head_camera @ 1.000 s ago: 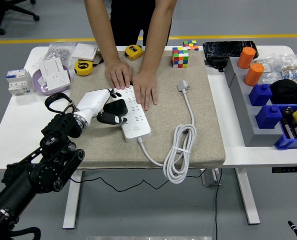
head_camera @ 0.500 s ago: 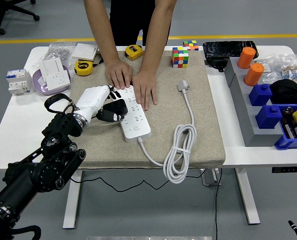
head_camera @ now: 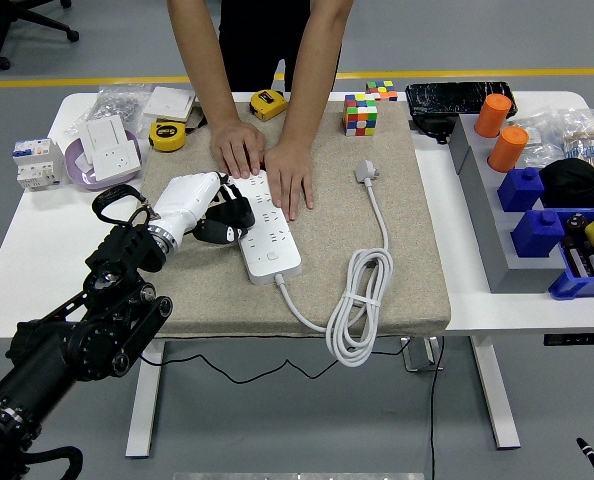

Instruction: Pick up the plug,place it near the board,insert it into the board,press the button

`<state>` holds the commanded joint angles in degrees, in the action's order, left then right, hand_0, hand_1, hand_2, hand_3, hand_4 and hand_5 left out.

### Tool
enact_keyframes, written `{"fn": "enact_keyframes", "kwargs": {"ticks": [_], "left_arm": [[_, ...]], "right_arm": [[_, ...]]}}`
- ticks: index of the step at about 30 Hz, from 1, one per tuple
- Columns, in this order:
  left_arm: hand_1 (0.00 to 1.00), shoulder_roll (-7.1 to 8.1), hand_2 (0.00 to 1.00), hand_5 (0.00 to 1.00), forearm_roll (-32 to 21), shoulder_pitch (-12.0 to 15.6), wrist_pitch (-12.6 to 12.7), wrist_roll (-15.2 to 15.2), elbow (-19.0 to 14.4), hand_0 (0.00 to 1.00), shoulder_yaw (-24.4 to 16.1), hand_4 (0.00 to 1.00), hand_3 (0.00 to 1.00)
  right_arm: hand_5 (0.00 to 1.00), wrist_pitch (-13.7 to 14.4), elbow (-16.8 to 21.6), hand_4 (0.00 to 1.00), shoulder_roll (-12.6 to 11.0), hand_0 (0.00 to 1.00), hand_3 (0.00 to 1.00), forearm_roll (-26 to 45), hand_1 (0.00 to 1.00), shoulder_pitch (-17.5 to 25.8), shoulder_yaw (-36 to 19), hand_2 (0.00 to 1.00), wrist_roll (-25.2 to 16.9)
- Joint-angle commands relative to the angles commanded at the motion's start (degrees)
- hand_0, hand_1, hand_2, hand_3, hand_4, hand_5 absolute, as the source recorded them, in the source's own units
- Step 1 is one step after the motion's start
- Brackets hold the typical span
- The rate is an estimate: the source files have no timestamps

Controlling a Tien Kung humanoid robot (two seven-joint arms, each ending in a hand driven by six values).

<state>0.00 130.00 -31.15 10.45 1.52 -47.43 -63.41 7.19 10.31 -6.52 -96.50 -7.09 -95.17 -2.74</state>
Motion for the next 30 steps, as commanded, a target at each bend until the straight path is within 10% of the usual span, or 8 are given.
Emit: {"fn": "enact_keyframes", "kwargs": {"ticks": [10, 11, 30], "left_arm": [[0.538, 0.0, 0.512, 0.13, 0.0, -0.07, -0.89, 1.11, 0.4, 0.364, 0.4, 0.819, 0.516], [0.42, 0.0, 0.246, 0.161, 0.0, -0.07, -0.97, 1.25, 0.42, 0.308, 0.42, 0.753, 0.426], [0.274, 0.0, 0.193, 0.166, -1.1, 0.32, 0.06, 1.13, 0.43, 0.321, 0.08, 0.737, 0.364]], "right_arm": [[0.998, -0.01, 0.0, 0.998, 0.06, 0.878, 0.85, 0.22, 0.869, -0.05, 0.14, 0.828, 0.0], [0.998, 0.0, 0.0, 0.998, 0.06, 0.879, 0.849, 0.18, 0.869, -0.03, 0.09, 0.828, 0.01], [0.998, -0.04, 0.0, 0.998, -0.02, 0.879, 0.849, 0.1, 0.869, 0.17, 0.19, 0.828, -0.04]]}}
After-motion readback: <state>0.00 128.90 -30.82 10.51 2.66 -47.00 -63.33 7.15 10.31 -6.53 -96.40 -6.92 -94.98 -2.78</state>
